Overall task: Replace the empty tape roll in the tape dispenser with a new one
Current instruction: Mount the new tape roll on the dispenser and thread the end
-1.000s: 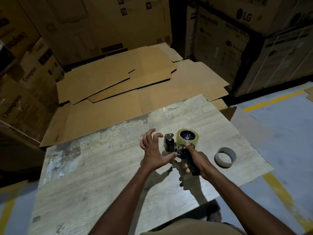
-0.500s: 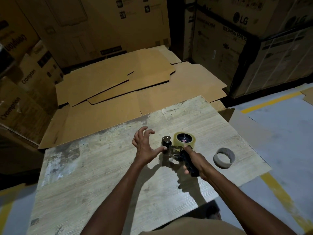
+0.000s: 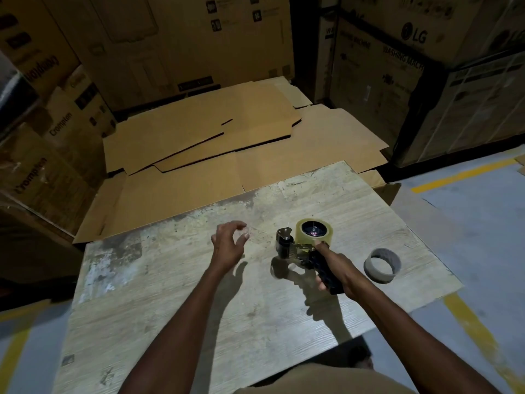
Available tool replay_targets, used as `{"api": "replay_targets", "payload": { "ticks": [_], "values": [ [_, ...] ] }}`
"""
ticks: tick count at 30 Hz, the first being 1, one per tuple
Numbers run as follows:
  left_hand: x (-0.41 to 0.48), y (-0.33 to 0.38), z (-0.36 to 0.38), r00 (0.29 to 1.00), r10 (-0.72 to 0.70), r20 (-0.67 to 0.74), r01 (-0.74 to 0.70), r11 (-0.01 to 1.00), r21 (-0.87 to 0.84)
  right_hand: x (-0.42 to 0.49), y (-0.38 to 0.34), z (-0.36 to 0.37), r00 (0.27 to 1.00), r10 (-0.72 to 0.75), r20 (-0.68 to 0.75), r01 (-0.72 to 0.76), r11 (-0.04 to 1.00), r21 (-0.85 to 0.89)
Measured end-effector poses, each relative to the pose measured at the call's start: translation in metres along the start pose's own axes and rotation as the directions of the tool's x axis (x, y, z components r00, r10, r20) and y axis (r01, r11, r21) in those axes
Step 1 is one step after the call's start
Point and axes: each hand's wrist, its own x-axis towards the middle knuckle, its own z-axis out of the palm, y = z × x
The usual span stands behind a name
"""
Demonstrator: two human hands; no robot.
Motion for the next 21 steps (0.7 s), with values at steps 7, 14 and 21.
{"api": "replay_targets", "payload": {
  "ticks": [7,14,21],
  "values": [
    [-0.02,0.005,0.027,0.923,-0.192,0.334,0.279,0.93,-0.237,-0.008,-0.009,-0.011,0.988,-0.148,-0.036,0.143,0.984,-0.104],
    [-0.025,0.016,0.051,0.757,-0.428,0.494,0.648,0.586,-0.486,-0.02,-0.008,-0.03,0.914,-0.404,-0.045,0.382,0.891,-0.244],
    [-0.028,0.034,0.057,0.73,-0.423,0.536,0.679,0.538,-0.5,-0.049,-0.041,-0.059,0.884,-0.461,-0.074,0.433,0.869,-0.24]
  ]
}}
